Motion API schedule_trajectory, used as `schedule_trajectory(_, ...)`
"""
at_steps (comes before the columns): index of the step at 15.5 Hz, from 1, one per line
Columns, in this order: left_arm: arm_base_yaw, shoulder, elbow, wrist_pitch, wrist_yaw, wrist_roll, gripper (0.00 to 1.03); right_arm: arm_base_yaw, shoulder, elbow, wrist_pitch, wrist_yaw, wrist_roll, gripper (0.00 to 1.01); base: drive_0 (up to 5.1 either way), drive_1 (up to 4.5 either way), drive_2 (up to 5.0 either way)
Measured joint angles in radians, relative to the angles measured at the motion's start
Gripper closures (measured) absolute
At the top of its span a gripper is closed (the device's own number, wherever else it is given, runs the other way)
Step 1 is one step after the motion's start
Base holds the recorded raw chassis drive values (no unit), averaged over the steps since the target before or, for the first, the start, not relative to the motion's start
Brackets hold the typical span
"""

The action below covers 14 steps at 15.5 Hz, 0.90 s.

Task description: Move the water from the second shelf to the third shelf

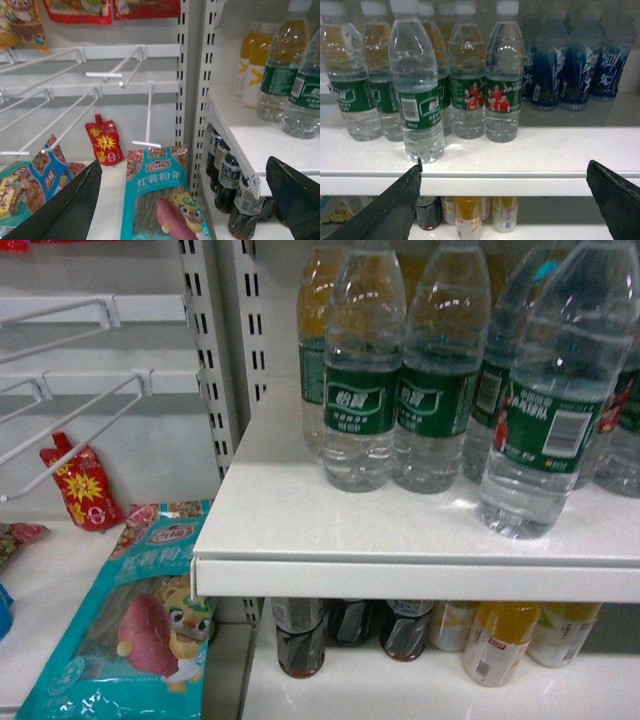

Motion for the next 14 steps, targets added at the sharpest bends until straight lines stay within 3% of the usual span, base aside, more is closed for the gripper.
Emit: schedule_trajectory(14, 0.0, 0.0, 0.0, -0.001, 0.0, 0.0, 0.05, 0.0, 0.0, 0.0, -0.001, 0.0, 0.0, 0.03, 0.0, 0.0, 0.0)
